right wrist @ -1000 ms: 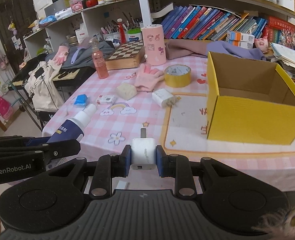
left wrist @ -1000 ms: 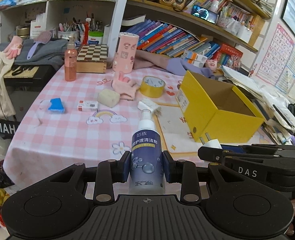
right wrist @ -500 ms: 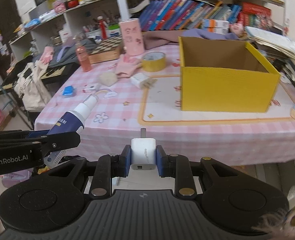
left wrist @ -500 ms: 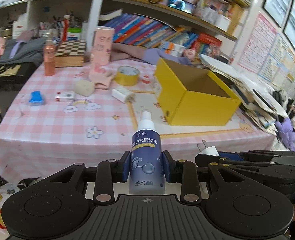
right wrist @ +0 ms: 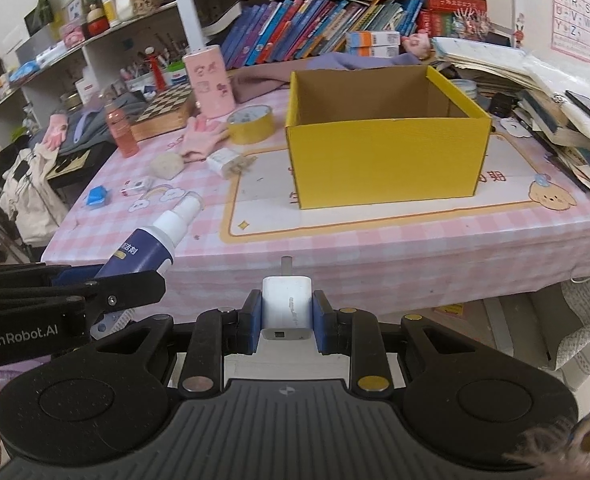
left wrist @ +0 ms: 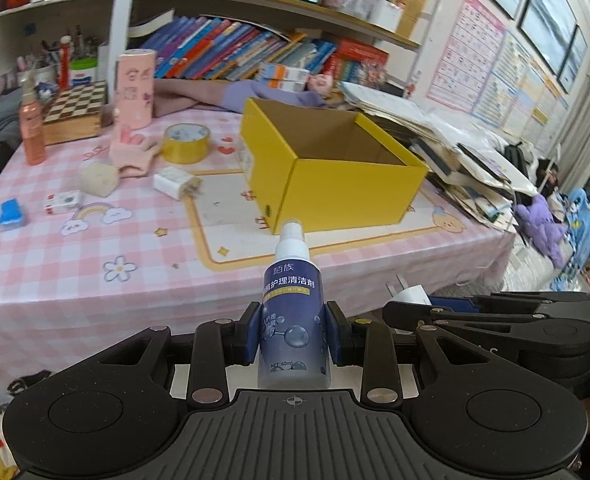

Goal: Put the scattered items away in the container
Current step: 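Carry the charger cube and spray bottle with both grippers over the yellow box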

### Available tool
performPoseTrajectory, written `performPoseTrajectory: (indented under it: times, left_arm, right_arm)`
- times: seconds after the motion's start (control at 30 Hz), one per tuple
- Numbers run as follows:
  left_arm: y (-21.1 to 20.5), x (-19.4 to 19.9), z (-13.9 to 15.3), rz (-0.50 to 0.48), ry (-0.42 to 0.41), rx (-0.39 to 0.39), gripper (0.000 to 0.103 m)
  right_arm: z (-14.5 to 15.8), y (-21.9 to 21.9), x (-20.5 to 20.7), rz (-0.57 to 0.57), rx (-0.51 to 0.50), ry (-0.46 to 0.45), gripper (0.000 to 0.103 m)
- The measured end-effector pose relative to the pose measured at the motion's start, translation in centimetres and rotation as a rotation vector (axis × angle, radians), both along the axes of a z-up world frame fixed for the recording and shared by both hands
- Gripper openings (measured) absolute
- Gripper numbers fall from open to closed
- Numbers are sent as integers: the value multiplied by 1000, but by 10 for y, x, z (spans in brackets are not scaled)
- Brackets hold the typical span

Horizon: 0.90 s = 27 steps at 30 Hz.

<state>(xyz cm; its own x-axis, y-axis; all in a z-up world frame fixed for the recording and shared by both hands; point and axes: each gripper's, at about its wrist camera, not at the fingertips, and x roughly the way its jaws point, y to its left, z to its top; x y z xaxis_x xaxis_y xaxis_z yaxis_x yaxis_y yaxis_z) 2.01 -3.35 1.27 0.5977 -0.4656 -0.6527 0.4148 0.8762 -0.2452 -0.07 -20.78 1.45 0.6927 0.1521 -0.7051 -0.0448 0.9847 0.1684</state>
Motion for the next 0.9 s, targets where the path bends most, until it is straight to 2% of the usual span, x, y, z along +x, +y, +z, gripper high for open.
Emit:
performPoseTrajectory:
  times: [0.57,0.9]
  left_arm:
    - [-47,15,-2,-121,6,4,31]
    - [-63,23,-2,-157,0,5,31]
  right_arm:
    - [0,-42,-2,-106,-8,1,24]
    - [-1,-50,5,-102,-6,5,24]
